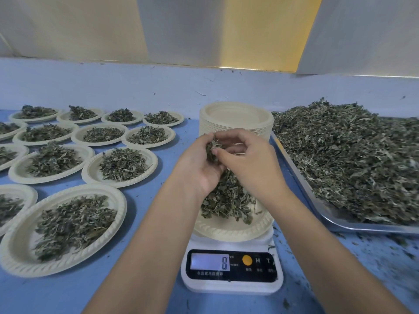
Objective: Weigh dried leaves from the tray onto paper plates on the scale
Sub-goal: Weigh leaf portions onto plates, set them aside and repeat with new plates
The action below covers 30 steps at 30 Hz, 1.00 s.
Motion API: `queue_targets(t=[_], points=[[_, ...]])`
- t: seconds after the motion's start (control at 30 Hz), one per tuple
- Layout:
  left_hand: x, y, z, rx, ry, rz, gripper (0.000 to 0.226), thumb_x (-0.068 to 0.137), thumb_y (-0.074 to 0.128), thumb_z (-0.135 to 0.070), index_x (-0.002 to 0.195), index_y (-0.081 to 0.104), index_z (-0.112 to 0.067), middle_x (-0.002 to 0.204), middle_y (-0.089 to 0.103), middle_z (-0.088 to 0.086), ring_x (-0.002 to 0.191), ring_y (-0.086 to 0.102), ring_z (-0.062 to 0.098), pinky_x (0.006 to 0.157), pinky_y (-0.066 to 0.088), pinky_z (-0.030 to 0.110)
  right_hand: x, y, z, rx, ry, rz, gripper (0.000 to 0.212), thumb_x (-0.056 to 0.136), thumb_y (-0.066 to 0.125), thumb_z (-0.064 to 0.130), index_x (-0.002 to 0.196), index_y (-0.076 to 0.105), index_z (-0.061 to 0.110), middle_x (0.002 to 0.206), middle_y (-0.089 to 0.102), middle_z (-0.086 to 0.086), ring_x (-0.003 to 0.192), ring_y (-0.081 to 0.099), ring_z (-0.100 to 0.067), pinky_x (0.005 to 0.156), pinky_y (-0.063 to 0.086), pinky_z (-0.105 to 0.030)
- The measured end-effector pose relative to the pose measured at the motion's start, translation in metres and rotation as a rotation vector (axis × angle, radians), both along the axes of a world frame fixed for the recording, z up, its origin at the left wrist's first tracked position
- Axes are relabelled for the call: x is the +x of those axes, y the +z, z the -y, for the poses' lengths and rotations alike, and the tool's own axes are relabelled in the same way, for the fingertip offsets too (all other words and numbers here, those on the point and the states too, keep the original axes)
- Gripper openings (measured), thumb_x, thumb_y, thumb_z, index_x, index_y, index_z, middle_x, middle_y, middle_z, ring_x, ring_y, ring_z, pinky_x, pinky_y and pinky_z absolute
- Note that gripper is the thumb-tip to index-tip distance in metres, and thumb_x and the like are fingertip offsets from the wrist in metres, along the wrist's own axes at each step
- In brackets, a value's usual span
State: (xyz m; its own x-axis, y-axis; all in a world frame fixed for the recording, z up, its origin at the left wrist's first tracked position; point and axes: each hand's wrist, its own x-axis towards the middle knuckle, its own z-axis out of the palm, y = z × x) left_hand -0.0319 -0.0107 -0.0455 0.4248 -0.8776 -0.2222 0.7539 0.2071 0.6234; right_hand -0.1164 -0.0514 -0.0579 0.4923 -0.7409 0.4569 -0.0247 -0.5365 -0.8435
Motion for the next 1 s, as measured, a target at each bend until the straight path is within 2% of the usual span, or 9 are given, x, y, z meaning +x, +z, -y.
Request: queue_targets(t=[0.1,0.27,0.4,0.5,0.6,0.73,0.87,1.0], points=[[0.001,-0.001,0.0,-0.009,-0.021,0.04,0.021,0.098,0.041,-0.014,0.115,0.051,-0.007,0.115,0.056,0.017,0.085,0.058,0.024,0.074,0.051,0.028,-0.001,0.001,0.001,0.016,-0.003,0.039,0.018,0.078,0.072,0.001,0.089,0.069,0.015,0.076,0.067,0.012,0.063,0.06,0.005,0.062,0.047,-0.007],[0.0,-0.004,0.003,0.024,-0.017,0.058,0.02,0.098,0.041,-0.013,0.114,0.051,-0.007,0.127,0.055,0.019,0.102,0.058,0.027,0.076,0.051,0.029,-0.002,0.0,0.001,0.002,-0.034,0.028,0.015,0.076,0.07,0.0,0.084,0.07,0.013,0.071,0.067,0.011,0.06,0.059,0.006,0.058,0.045,-0.006],[0.001,-0.007,0.004,0.046,-0.004,0.033,0.035,0.1,0.037,-0.014,0.13,0.047,0.003,0.133,0.052,0.022,0.121,0.054,0.03,0.089,0.048,0.035,-0.001,-0.001,0.001,-0.007,-0.052,0.011,0.015,0.075,0.069,0.0,0.082,0.071,0.014,0.071,0.068,0.01,0.06,0.059,0.005,0.06,0.046,-0.007],[0.001,-0.007,0.004,0.061,0.012,0.01,0.037,0.101,0.035,-0.014,0.134,0.044,0.001,0.132,0.053,0.022,0.121,0.054,0.03,0.087,0.049,0.035,0.0,-0.002,0.0,-0.01,-0.052,0.01,0.015,0.075,0.068,0.0,0.083,0.072,0.012,0.071,0.068,0.01,0.059,0.058,0.006,0.059,0.045,-0.006],[0.002,-0.006,0.003,0.082,0.019,0.011,0.037,0.102,0.036,-0.017,0.134,0.046,0.0,0.13,0.055,0.02,0.119,0.055,0.028,0.097,0.047,0.036,0.0,-0.002,0.0,-0.011,-0.065,0.037,0.014,0.076,0.068,0.0,0.081,0.072,0.013,0.069,0.067,0.013,0.058,0.058,0.008,0.057,0.043,-0.004],[0.001,-0.005,0.002,0.052,0.021,0.003,0.04,0.1,0.041,-0.018,0.134,0.044,0.003,0.131,0.053,0.023,0.118,0.056,0.03,0.099,0.046,0.039,-0.001,-0.002,0.003,-0.014,-0.085,0.05,0.017,0.077,0.071,0.005,0.077,0.071,0.021,0.07,0.069,0.015,0.062,0.06,0.005,0.063,0.048,-0.008],[-0.002,0.0,0.0,0.011,0.017,-0.042,0.035,0.1,0.041,-0.012,0.129,0.045,0.006,0.127,0.055,0.024,0.112,0.058,0.032,0.094,0.048,0.042,-0.001,-0.002,0.003,0.04,-0.095,0.117,0.02,0.075,0.074,0.005,0.078,0.07,0.025,0.081,0.071,0.005,0.069,0.063,-0.003,0.069,0.052,-0.02],[-0.006,0.006,-0.001,-0.046,0.028,-0.136,0.013,0.098,0.044,-0.007,0.106,0.053,-0.001,0.095,0.061,0.018,0.087,0.062,0.023,0.074,0.056,0.034,0.003,-0.002,0.002,0.089,-0.161,0.196,0.025,0.075,0.075,0.01,0.091,0.068,0.027,0.105,0.064,-0.008,0.088,0.063,-0.012,0.082,0.053,-0.03]])
